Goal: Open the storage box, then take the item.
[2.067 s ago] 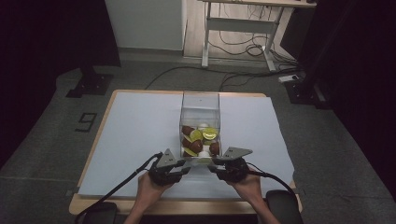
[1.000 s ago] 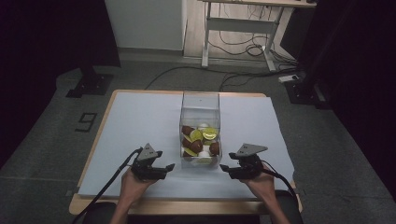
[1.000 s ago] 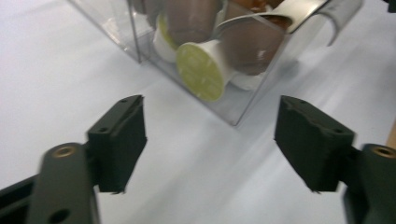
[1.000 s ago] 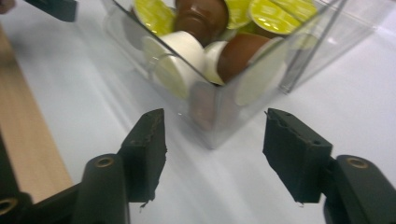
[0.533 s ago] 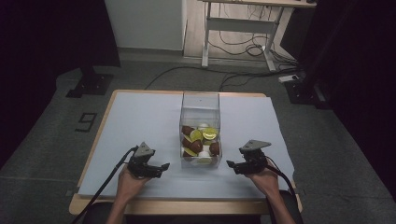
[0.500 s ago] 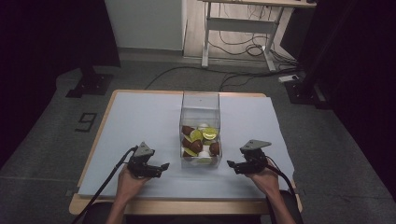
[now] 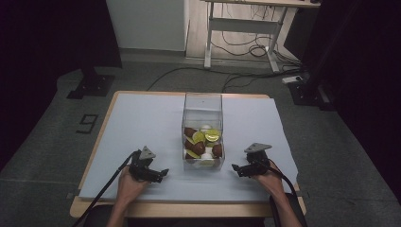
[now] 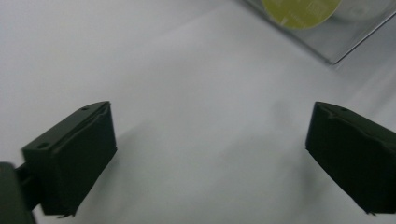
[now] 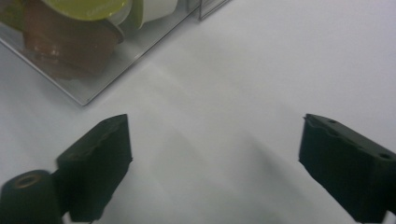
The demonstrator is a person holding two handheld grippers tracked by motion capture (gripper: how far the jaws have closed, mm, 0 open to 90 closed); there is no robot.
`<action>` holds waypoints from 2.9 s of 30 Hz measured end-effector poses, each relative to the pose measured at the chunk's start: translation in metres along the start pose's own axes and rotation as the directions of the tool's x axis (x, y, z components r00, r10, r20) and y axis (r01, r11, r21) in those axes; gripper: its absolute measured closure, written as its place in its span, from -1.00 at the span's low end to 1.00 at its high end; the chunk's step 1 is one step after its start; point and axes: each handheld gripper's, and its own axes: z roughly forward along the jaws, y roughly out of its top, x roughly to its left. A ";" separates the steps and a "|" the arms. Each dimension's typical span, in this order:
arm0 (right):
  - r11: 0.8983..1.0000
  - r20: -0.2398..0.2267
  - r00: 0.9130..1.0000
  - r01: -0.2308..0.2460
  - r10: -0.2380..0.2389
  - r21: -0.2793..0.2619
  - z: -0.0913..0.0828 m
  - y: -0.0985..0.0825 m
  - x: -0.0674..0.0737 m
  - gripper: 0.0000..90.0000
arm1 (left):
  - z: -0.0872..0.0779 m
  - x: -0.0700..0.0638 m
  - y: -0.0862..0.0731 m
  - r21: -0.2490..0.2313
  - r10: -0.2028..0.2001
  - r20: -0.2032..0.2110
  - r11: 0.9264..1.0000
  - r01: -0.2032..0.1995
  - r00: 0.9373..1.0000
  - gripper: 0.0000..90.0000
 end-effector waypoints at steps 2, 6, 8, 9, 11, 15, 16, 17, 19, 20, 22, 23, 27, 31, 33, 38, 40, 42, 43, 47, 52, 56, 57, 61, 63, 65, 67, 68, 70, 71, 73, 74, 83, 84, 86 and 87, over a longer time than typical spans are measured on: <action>1.000 -0.006 1.000 -0.003 0.003 -0.001 0.002 -0.001 0.000 -0.85 | 0.001 0.000 0.000 0.004 0.003 -0.008 1.000 -0.003 1.000 -1.00; 1.000 -0.018 1.000 -0.010 0.010 0.015 0.005 -0.003 0.001 -0.92 | 0.002 0.002 0.000 0.019 -0.003 -0.008 1.000 0.003 1.000 -1.00; 0.998 -0.025 1.000 0.000 0.001 0.060 0.010 -0.005 0.002 -0.97 | 0.004 0.002 0.000 0.037 -0.006 -0.018 0.999 0.006 1.000 -1.00; 0.997 -0.025 1.000 0.006 -0.004 0.077 0.012 -0.007 0.003 -1.00 | 0.004 0.001 0.000 0.040 0.000 -0.025 0.999 0.001 1.000 -1.00; 0.997 -0.031 0.999 -0.005 0.008 0.078 0.012 -0.007 0.001 -1.00 | 0.005 -0.001 0.001 0.045 0.012 -0.035 0.999 -0.010 0.999 -1.00; 0.998 -0.032 0.999 -0.001 0.003 0.064 0.012 -0.009 0.001 -1.00 | 0.005 -0.001 0.001 0.045 0.009 -0.035 0.999 -0.008 0.999 -1.00; 0.998 -0.034 0.999 0.001 0.001 0.063 0.012 -0.009 0.001 -1.00 | 0.005 -0.001 0.001 0.045 0.010 -0.034 0.999 -0.008 0.999 -1.00; 0.998 -0.033 0.999 0.000 0.002 0.060 0.012 -0.010 0.001 -1.00 | 0.005 -0.001 0.001 0.045 0.010 -0.034 0.999 -0.008 0.999 -1.00; 0.998 -0.035 0.999 0.004 -0.002 0.062 0.012 -0.009 0.001 -1.00 | 0.005 -0.001 0.001 0.046 0.010 -0.034 0.999 -0.008 0.999 -1.00; 0.998 -0.035 0.999 0.004 -0.002 0.062 0.012 -0.009 0.001 -1.00 | 0.005 -0.001 0.001 0.045 0.007 -0.034 0.999 -0.006 0.999 -1.00; 0.998 -0.037 0.999 0.007 -0.005 0.067 0.012 -0.008 0.001 -1.00 | 0.005 -0.001 0.001 0.045 0.007 -0.034 0.999 -0.006 0.999 -1.00; 0.998 -0.038 0.999 0.006 -0.004 0.070 0.012 -0.008 0.001 -1.00 | 0.005 -0.001 0.001 0.046 0.009 -0.035 0.999 -0.007 0.999 -1.00; 0.997 -0.039 0.999 0.006 -0.003 0.080 0.012 -0.007 0.000 -1.00 | 0.005 -0.001 0.001 0.046 0.008 -0.034 0.999 -0.006 0.999 -1.00; 0.996 -0.037 0.999 0.016 -0.013 0.089 0.010 -0.006 0.000 -0.98 | 0.005 -0.001 0.001 0.046 0.008 -0.034 0.999 -0.007 0.999 -1.00; 0.995 -0.038 0.999 0.027 -0.023 0.092 0.009 -0.006 0.000 -0.98 | 0.005 -0.001 0.001 0.045 0.007 -0.034 0.999 -0.006 0.999 -1.00; 0.994 -0.038 0.999 0.032 -0.028 0.108 0.006 -0.004 -0.002 -0.98 | 0.005 -0.001 0.001 0.046 0.008 -0.034 0.999 -0.006 0.999 -1.00; 0.994 -0.044 0.999 0.027 -0.023 0.103 0.005 -0.003 -0.003 -0.99 | 0.006 -0.001 0.001 0.045 0.007 -0.034 0.999 -0.005 0.999 -1.00; 0.995 -0.049 0.999 0.020 -0.015 0.099 0.004 -0.002 -0.003 -1.00 | 0.006 -0.001 0.001 0.045 0.007 -0.034 0.999 -0.005 0.999 -1.00; 0.996 -0.064 0.998 0.012 -0.007 0.084 0.002 -0.001 -0.003 -1.00 | 0.005 -0.001 0.001 0.046 0.008 -0.034 0.999 -0.006 0.999 -1.00; 0.998 -0.069 0.998 0.008 -0.003 0.064 -0.002 0.002 -0.002 -1.00 | 0.005 -0.001 0.001 0.046 0.008 -0.034 0.999 -0.006 0.999 -1.00; 0.999 -0.088 0.996 0.003 0.000 0.041 -0.008 0.007 -0.001 -1.00 | 0.005 -0.001 0.001 0.046 0.008 -0.034 0.999 -0.006 0.999 -1.00; 1.000 -0.117 0.993 -0.007 0.009 0.014 -0.012 0.008 -0.001 -0.99 | 0.006 -0.001 0.001 0.046 0.008 -0.034 0.999 -0.006 0.999 -1.00; 1.000 -0.117 0.993 -0.011 0.011 0.002 -0.014 0.009 -0.001 -0.98 | 0.005 -0.001 0.001 0.046 0.008 -0.034 0.999 -0.007 0.999 -1.00; 1.000 -0.094 0.996 0.011 -0.012 -0.010 -0.021 0.016 0.000 -0.98 | 0.005 -0.001 0.001 0.047 0.009 -0.034 0.999 -0.007 0.999 -1.00; 1.000 -0.092 0.996 0.016 -0.016 -0.003 -0.023 0.018 0.001 -0.97 | 0.006 -0.001 0.000 0.045 0.007 -0.035 0.999 -0.006 0.999 -1.00; 1.000 -0.092 0.996 0.022 -0.022 0.002 -0.024 0.020 0.002 -0.95 | 0.006 -0.001 0.001 0.046 0.007 -0.035 0.999 -0.006 0.999 -1.00; 1.000 -0.090 0.996 0.019 -0.019 0.004 -0.026 0.021 0.004 -0.93 | 0.006 -0.001 0.001 0.046 0.007 -0.035 0.999 -0.006 0.999 -1.00; 1.000 -0.091 0.996 0.016 -0.016 -0.002 -0.027 0.023 0.004 -0.92 | 0.006 -0.001 0.000 0.046 0.007 -0.035 0.999 -0.006 0.999 -1.00; 1.000 -0.095 0.995 0.013 -0.014 -0.007 -0.031 0.026 0.006 -0.90 | 0.005 -0.001 0.001 0.047 0.009 -0.035 0.999 -0.007 0.999 -1.00; 1.000 -0.095 0.995 0.013 -0.014 -0.007 -0.031 0.026 0.006 -0.90 | 0.005 -0.001 0.001 0.047 0.009 -0.035 0.999 -0.007 0.999 -1.00; 1.000 -0.110 0.994 0.007 -0.009 -0.014 -0.036 0.031 0.007 -0.86 | 0.005 -0.001 0.000 0.047 0.009 -0.035 0.999 -0.007 0.999 -1.00; 1.000 -0.113 0.994 0.008 -0.009 -0.015 -0.038 0.032 0.008 -0.85 | 0.005 -0.001 0.000 0.046 0.009 -0.035 0.999 -0.007 0.999 -1.00; 0.997 -0.150 0.986 0.061 -0.067 -0.043 -0.050 0.050 0.019 -0.86 | 0.005 -0.001 0.000 0.046 0.009 -0.035 0.999 -0.007 0.999 -1.00; 0.997 -0.151 0.986 0.067 -0.073 -0.044 -0.051 0.052 0.020 -0.86 | 0.005 -0.001 0.000 0.046 0.009 -0.034 0.999 -0.007 0.999 -1.00; 0.996 -0.151 0.985 0.079 -0.085 -0.045 -0.052 0.058 0.023 -0.86 | 0.006 -0.001 0.000 0.045 0.008 -0.035 0.999 -0.006 0.999 -1.00; 0.996 -0.151 0.985 0.079 -0.085 -0.045 -0.052 0.058 0.023 -0.86 | 0.006 -0.001 0.000 0.045 0.008 -0.035 0.999 -0.006 0.999 -1.00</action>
